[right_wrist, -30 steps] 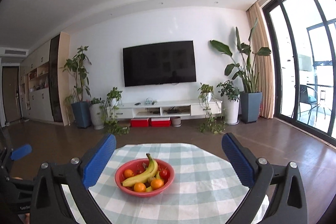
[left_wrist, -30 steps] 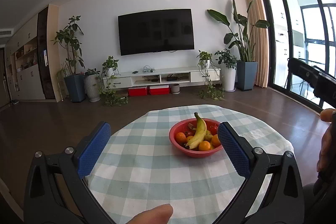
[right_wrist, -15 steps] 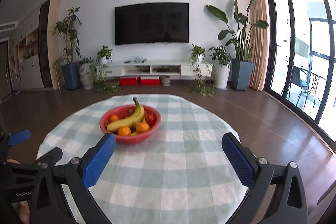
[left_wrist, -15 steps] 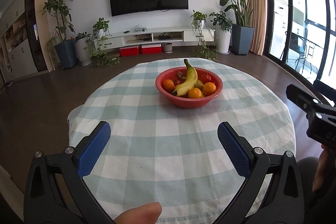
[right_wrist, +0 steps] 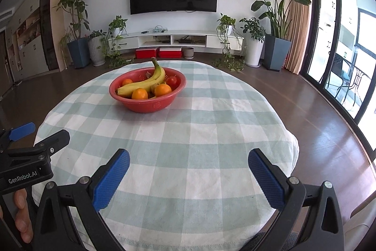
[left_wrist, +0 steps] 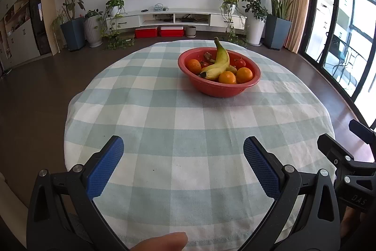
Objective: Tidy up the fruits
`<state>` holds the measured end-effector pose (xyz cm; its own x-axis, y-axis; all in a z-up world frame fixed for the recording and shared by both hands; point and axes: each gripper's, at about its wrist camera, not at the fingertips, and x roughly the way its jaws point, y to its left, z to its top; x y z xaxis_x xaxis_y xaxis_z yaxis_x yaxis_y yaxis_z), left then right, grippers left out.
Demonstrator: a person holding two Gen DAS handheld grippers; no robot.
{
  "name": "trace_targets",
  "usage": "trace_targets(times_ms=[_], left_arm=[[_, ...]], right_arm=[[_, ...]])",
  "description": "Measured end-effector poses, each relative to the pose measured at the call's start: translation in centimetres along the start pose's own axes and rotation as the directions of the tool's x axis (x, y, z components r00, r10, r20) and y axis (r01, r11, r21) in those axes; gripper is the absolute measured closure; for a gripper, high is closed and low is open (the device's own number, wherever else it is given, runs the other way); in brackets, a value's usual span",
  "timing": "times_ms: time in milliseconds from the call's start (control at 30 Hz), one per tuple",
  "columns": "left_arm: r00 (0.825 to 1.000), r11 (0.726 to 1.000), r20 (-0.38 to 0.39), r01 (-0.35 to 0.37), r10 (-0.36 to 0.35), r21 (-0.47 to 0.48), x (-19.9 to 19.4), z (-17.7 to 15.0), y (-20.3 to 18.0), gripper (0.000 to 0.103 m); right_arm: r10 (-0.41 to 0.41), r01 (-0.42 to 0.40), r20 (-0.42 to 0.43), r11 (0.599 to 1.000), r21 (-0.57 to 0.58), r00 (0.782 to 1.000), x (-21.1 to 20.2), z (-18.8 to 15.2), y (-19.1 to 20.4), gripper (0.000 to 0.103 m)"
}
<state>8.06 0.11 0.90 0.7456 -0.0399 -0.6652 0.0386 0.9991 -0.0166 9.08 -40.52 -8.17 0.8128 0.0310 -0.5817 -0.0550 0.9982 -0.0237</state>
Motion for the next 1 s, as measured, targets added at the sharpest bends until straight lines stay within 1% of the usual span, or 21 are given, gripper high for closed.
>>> trace_targets(times_ms=[333,1000], left_arm=[[1.0,1.0,-0.027,0.014,-0.014,0.0,0.7,-0.7,-0.1,0.0],[0.999,1.0,-0.04,0.02,-0.02,0.01,0.8,-1.2,-0.5,0.0]], right_arm=[[0.005,-0.006,-0.013,1.0,-0.005,1.0,0.1,0.0,0.4,0.0],[0.006,-0.006,-0.024,1.0,-0.003,1.0,0.1,-0.3,0.7,0.0]])
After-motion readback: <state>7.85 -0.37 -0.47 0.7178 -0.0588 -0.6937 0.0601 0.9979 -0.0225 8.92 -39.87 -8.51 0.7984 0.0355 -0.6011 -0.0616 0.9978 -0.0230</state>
